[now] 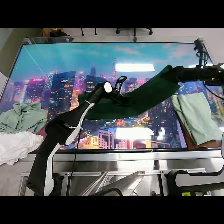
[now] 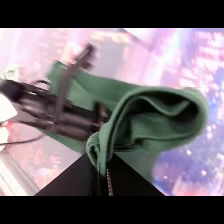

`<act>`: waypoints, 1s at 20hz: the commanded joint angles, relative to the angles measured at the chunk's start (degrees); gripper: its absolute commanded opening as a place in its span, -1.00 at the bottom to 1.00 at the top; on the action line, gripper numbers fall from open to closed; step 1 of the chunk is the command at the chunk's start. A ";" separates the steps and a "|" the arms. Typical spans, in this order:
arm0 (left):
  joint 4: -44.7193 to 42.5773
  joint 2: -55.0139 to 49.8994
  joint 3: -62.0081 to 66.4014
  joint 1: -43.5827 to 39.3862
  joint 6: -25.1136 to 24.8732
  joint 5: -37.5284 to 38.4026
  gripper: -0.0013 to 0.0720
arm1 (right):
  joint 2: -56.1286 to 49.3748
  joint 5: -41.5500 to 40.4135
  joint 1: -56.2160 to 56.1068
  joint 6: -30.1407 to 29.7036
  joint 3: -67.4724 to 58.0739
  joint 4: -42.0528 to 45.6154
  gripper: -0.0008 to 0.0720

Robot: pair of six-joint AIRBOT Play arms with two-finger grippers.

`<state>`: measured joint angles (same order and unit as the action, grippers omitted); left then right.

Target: Fold the shirts.

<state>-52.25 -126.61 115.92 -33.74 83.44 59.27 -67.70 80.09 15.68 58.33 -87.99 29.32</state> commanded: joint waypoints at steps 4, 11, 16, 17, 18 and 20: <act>-0.02 11.82 4.57 5.86 -1.51 17.90 -0.93 | 1.73 1.40 -3.54 4.11 -2.21 -0.22 -0.92; -0.11 48.19 -5.95 28.85 -3.37 22.58 -0.93 | -5.18 -22.12 -32.57 5.33 -2.19 -0.22 -0.92; -0.13 64.35 -18.03 41.70 -7.54 22.97 -0.93 | -21.05 -55.10 -55.32 -2.67 -2.25 -7.37 -0.22; -0.09 66.64 -20.72 43.43 -8.11 22.91 -0.93 | -23.26 -60.89 -58.49 -9.31 -2.64 -13.05 -0.22; -0.07 68.78 -23.41 44.74 -8.50 22.23 -0.93 | -24.70 -63.43 -60.41 -14.64 -3.28 -16.92 0.00; -0.09 72.41 -27.93 46.21 -10.38 19.10 -0.93 | -24.04 -59.60 -60.30 -17.92 -3.85 -17.77 0.53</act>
<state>-52.36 -60.51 94.56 8.60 75.81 81.08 -89.03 28.03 -40.10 49.52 -91.07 17.72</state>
